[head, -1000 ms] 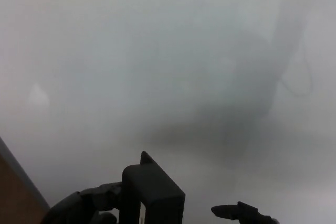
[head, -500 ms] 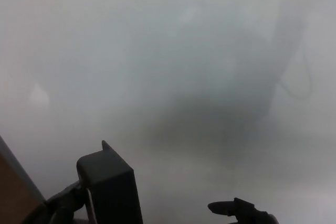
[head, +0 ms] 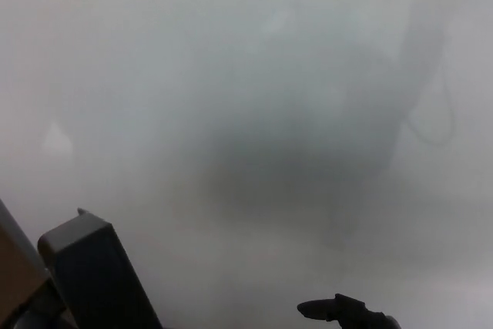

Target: A magnetic marker holder is on the left hand side of the white board, the robot put the index and middle finger into the opening of the container and pull off the magnetic holder and hand it to a human on the left hand side.

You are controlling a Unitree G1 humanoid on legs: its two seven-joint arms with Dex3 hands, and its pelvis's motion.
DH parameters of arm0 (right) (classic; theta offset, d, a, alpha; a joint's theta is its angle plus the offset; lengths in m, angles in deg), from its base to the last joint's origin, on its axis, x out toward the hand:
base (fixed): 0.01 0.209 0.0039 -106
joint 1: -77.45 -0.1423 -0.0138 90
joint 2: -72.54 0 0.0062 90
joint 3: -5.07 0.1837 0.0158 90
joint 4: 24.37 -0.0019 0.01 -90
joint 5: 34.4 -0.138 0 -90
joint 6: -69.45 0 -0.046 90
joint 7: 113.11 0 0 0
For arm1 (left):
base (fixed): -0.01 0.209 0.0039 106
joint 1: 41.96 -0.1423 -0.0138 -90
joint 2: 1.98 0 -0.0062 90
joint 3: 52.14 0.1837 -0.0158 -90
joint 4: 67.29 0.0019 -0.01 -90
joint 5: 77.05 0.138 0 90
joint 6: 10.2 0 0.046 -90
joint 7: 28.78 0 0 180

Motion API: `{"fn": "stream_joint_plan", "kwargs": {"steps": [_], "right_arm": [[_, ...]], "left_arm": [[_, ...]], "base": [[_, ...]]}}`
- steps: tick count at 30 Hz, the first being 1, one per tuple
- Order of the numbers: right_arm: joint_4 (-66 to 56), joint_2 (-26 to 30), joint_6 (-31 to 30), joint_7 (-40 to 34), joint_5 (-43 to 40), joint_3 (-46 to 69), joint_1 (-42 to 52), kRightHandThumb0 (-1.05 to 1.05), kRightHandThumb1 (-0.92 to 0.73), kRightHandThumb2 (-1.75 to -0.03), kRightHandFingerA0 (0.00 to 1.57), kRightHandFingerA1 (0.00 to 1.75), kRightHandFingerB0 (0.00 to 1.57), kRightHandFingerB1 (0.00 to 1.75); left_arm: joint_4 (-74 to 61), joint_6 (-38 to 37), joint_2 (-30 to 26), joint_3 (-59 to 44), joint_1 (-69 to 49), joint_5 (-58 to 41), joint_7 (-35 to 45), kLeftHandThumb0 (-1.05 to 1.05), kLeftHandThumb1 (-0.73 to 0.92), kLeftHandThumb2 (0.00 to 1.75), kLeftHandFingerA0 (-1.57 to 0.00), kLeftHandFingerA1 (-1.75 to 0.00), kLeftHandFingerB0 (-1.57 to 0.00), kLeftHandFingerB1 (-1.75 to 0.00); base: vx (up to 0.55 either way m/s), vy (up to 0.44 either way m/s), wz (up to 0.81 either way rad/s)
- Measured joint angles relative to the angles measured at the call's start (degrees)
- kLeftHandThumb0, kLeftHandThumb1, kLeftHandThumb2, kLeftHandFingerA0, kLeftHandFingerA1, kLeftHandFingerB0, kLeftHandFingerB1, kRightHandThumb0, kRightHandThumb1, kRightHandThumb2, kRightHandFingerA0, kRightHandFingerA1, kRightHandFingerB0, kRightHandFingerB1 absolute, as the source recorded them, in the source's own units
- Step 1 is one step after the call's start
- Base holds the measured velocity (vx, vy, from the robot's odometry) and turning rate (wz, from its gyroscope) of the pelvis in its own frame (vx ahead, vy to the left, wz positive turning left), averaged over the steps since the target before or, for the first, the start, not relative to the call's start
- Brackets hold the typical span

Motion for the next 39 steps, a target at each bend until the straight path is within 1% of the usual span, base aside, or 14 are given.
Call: {"fn": "stream_joint_plan", "kwargs": {"steps": [7, 9, 10, 13, 14, 15, 18, 19, 22, 23, 34, 35, 37, 39], "right_arm": [[0.0, 0.0, -0.3, -0.2, 0.8, -0.5, -0.1, -0.41, -0.68, -0.61, 0.83, 0.52, 0.68, 0.47], [0.0, 0.0, -0.4, -0.2, 1.0, -0.6, -0.1, -0.41, -0.68, -0.61, 0.84, 0.52, 0.69, 0.47], [0.0, 0.0, -0.5, -0.2, 1.1, -0.7, -0.2, -0.41, -0.67, -0.60, 0.84, 0.52, 0.69, 0.47], [0.0, 0.0, -0.7, -0.3, 1.3, -0.8, -0.3, -0.41, -0.67, -0.60, 0.84, 0.52, 0.69, 0.47], [0.0, 0.1, -0.7, -0.4, 1.5, -0.9, -0.3, -0.41, -0.67, -0.60, 0.84, 0.52, 0.69, 0.47], [0.0, 0.1, -0.8, -0.4, 1.5, -1.0, -0.4, -0.40, -0.67, -0.60, 0.85, 0.52, 0.69, 0.47], [0.0, 0.1, -0.9, -0.7, 1.9, -1.3, -0.6, -0.41, -0.67, -0.60, 0.84, 0.52, 0.69, 0.47], [0.0, 0.1, -1.0, -0.7, 2.0, -1.3, -0.6, -0.41, -0.67, -0.60, 0.84, 0.52, 0.70, 0.47], [0.0, 0.2, -1.2, -1.0, 2.3, -1.5, -0.8, -0.41, -0.67, -0.60, 0.83, 0.52, 0.70, 0.47], [0.0, 0.2, -1.3, -1.1, 2.4, -1.6, -0.9, -0.40, -0.67, -0.60, 0.84, 0.52, 0.70, 0.47], [0.1, 0.7, -2.7, -2.0, 3.4, -2.3, -2.1, -0.38, -0.67, -0.60, 0.84, 0.53, 0.69, 0.47], [0.1, 0.8, -2.8, -2.1, 3.4, -2.3, -2.2, -0.38, -0.67, -0.60, 0.84, 0.53, 0.69, 0.48], [0.1, 1.1, -3.2, -2.5, 3.7, -2.5, -2.6, -0.38, -0.67, -0.60, 0.84, 0.53, 0.69, 0.48], [0.1, 1.5, -3.6, -2.7, 4.0, -2.7, -2.9, -0.38, -0.66, -0.60, 0.85, 0.53, 0.69, 0.48]], "left_arm": [[0.4, 1.3, 0.1, -2.4, 0.1, -5.6, 0.0, -0.45, 0.53, 0.56, -1.01, -0.82, -0.92, -0.56], [0.6, 1.7, 0.1, -3.0, 0.2, -7.1, 0.0, -0.49, 0.43, 0.86, -0.90, -0.78, -0.81, -0.64], [0.9, 2.0, 0.0, -3.3, 0.3, -8.0, 0.0, -0.50, 0.47, 0.56, -0.85, -0.48, -0.75, -0.43], [1.4, 2.7, -0.1, -4.1, 0.7, -10.1, 0.3, -0.47, 0.48, 0.56, -0.77, -0.45, -0.57, -0.38], [1.5, 3.0, -0.1, -4.4, 1.0, -11.1, 0.4, -0.47, 0.42, 0.54, -0.72, -0.50, -0.31, -0.33], [1.7, 3.2, -0.1, -4.6, 1.1, -11.6, 0.4, -0.77, 0.41, 0.78, -0.41, -0.47, -0.08, -0.35], [1.8, 3.8, 0.0, -4.9, 1.5, -14.3, 0.8, -0.92, 0.50, 0.82, -0.32, -0.41, -0.09, -0.22], [1.8, 3.9, 0.0, -5.0, 1.5, -14.8, 0.8, -0.39, 0.09, 0.83, 0.00, -0.47, -0.01, -0.50], [1.8, 4.4, 0.0, -5.1, 1.6, -16.8, 1.3, -0.39, 0.12, 0.84, 0.00, -0.48, 0.00, -0.50], [1.8, 4.8, 0.0, -5.1, 1.7, -17.9, 1.6, -0.96, 0.57, 0.60, -0.19, -0.31, -0.12, -0.29], [1.8, 6.2, 0.1, -4.7, 2.1, -25.4, 4.8, -0.96, 0.58, 0.59, -0.20, -0.31, -0.16, -0.30], [1.8, 6.3, 0.1, -4.7, 2.2, -26.0, 5.1, -0.93, 0.46, 0.82, -0.16, -0.38, -0.14, -0.38], [1.8, 6.3, 0.1, -4.5, 2.6, -28.0, 6.3, -0.93, 0.46, 0.82, -0.16, -0.38, -0.14, -0.38], [1.8, 6.3, 0.0, -4.4, 2.8, -29.7, 7.5, -0.93, 0.56, 0.58, -0.26, -0.32, -0.20, -0.31]], "base": [[0.00, 0.000, 0.00], [0.00, 0.000, 0.00], [0.00, 0.000, 0.00], [0.00, 0.000, 0.00], [0.00, 0.000, 0.00], [0.00, 0.000, 0.00], [0.00, 0.000, 0.00], [0.00, 0.000, 0.00], [0.00, 0.000, 0.00], [0.00, 0.000, 0.00], [0.00, 0.000, 0.00], [0.00, 0.000, 0.00], [0.00, 0.000, 0.00], [0.00, 0.000, 0.00]]}}
